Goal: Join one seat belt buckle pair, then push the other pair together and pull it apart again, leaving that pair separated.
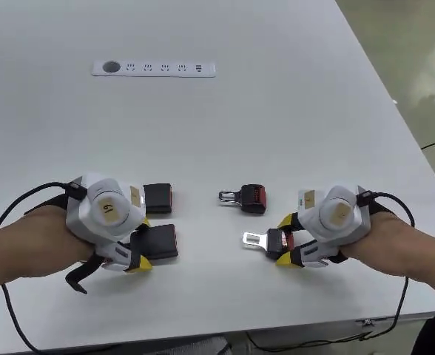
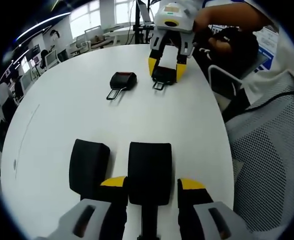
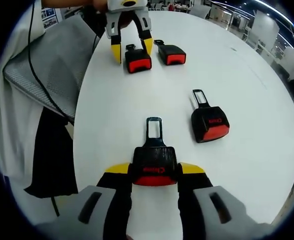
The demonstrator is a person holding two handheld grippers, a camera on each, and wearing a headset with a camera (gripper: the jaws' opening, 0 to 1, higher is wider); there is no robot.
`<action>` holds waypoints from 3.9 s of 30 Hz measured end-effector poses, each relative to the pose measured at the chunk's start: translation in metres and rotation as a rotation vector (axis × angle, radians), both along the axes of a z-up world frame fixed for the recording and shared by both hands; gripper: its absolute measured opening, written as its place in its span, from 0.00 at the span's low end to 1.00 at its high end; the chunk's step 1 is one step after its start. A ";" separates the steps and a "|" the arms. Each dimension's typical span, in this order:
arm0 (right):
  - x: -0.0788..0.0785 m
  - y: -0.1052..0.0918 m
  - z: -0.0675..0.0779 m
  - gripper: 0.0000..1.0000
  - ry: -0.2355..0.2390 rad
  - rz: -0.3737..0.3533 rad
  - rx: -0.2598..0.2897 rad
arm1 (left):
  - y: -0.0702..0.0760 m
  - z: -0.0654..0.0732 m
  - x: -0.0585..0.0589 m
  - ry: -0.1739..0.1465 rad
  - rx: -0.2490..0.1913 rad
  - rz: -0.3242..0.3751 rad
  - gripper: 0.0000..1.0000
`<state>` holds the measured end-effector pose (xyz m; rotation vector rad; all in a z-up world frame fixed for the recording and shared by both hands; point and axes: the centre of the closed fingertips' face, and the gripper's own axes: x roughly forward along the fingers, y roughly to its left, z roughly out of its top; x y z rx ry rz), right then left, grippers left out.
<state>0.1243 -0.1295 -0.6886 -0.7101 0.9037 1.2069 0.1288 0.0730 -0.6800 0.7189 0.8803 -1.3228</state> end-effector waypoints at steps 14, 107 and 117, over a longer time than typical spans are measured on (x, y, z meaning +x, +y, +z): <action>-0.002 0.001 0.003 0.33 -0.006 0.074 -0.012 | -0.001 -0.001 -0.001 -0.014 0.019 -0.053 0.35; 0.000 0.147 0.004 0.31 -0.022 0.165 0.034 | -0.002 -0.008 0.000 -0.016 0.101 -0.126 0.33; 0.000 0.153 -0.001 0.31 -0.013 0.147 0.060 | 0.000 -0.009 0.001 -0.026 0.159 -0.165 0.33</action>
